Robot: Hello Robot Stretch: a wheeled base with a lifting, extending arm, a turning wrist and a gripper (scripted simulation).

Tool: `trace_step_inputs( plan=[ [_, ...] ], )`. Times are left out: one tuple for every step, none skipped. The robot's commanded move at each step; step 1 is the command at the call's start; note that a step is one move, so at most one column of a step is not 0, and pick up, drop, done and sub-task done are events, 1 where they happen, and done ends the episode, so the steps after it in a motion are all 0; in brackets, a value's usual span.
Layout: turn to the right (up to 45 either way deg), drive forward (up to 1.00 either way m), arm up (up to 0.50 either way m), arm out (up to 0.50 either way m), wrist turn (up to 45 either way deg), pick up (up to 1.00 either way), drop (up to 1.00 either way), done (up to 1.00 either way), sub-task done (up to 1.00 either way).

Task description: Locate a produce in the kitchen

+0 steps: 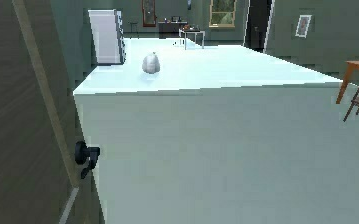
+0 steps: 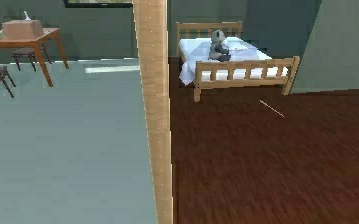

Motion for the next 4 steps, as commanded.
trace_step_inputs(
  plan=[
    [-45.0, 0.00, 0.00, 0.00, 0.0, 0.00, 0.00, 0.00, 0.00],
    [30.0, 0.00, 0.00, 0.00, 0.0, 0.00, 0.00, 0.00, 0.00],
    [45.0, 0.00, 0.00, 0.00, 0.0, 0.00, 0.00, 0.00, 0.00],
    [45.0, 0.00, 0.00, 0.00, 0.0, 0.00, 0.00, 0.00, 0.00]
  ],
)
